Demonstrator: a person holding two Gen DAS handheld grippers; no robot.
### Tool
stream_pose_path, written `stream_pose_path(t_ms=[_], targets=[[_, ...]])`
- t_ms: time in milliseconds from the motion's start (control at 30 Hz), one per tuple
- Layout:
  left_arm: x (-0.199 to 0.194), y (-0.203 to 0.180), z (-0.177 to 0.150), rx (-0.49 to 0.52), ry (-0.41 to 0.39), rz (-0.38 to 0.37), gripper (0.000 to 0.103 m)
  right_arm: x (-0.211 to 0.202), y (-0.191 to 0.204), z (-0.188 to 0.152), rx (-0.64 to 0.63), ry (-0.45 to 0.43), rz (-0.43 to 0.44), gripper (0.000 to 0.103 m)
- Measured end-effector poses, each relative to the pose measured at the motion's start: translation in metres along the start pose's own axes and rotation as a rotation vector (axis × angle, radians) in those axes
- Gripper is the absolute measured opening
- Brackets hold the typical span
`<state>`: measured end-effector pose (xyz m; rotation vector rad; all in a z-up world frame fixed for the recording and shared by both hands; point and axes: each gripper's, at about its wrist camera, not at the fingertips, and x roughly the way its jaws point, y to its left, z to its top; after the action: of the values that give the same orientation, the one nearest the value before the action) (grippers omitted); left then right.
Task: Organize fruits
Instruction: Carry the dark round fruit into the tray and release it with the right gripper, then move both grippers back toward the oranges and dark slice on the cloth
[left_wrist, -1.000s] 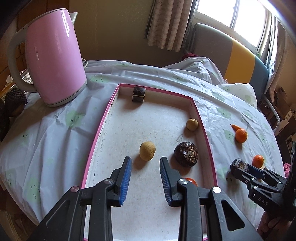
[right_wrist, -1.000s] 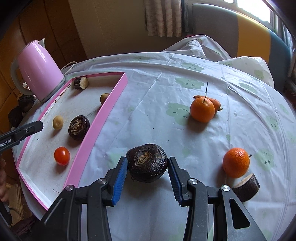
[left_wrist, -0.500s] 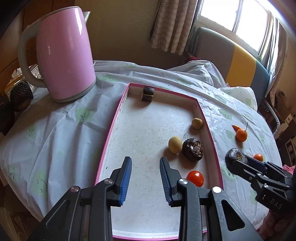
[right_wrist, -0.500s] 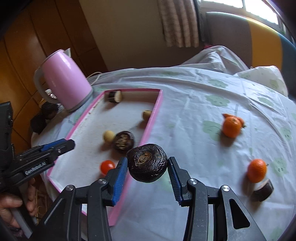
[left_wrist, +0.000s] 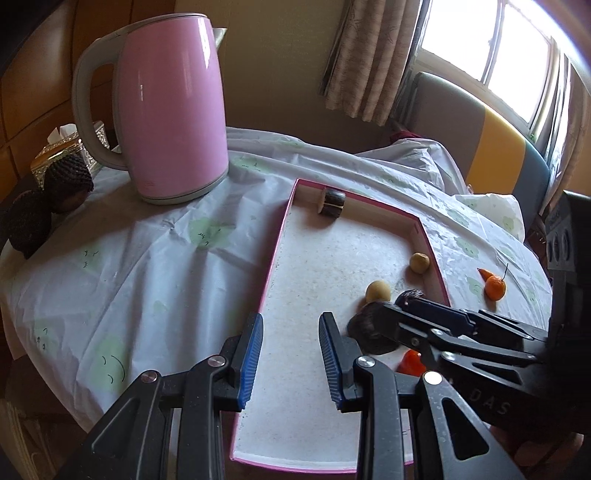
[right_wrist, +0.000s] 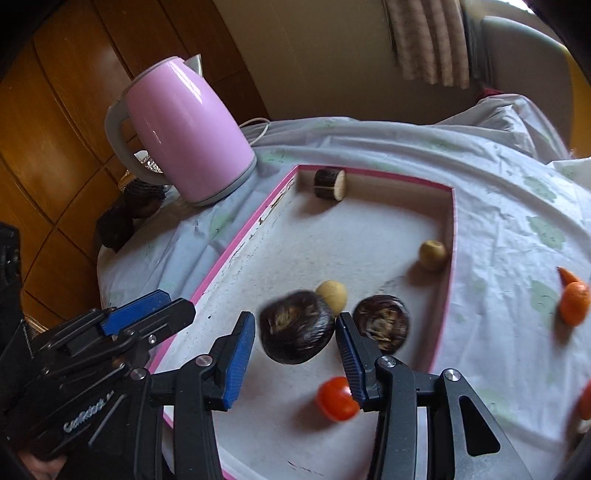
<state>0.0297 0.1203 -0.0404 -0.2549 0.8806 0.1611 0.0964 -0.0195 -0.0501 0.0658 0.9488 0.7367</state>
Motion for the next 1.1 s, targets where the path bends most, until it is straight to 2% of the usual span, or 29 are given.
stream_pose_path(t_ms=[167, 300, 367, 600, 867, 1100], targets=[[0.001, 0.0, -0.002, 0.002, 0.003, -0.002, 0.031, 0.001, 0.0, -0.002, 0.018, -0.008, -0.007, 0.05], [-0.001, -0.005, -0.002, 0.013, -0.001, -0.009, 0.031, -0.015, -0.011, -0.007, 0.051, -0.04, -0.022, 0.051], [-0.001, -0.008, -0.002, 0.017, 0.002, -0.013, 0.031, -0.025, -0.018, -0.012, 0.069, -0.063, -0.038, 0.056], [-0.002, -0.02, -0.005, 0.046, 0.005, -0.03, 0.031, -0.056, -0.048, -0.029, 0.147, -0.11, -0.117, 0.062], [-0.001, -0.042, -0.008, 0.105, 0.014, -0.054, 0.031, -0.088, -0.092, -0.053, 0.257, -0.143, -0.21, 0.062], [-0.002, -0.069, -0.01, 0.181, 0.019, -0.082, 0.031, -0.113, -0.118, -0.064, 0.3, -0.182, -0.289, 0.062]])
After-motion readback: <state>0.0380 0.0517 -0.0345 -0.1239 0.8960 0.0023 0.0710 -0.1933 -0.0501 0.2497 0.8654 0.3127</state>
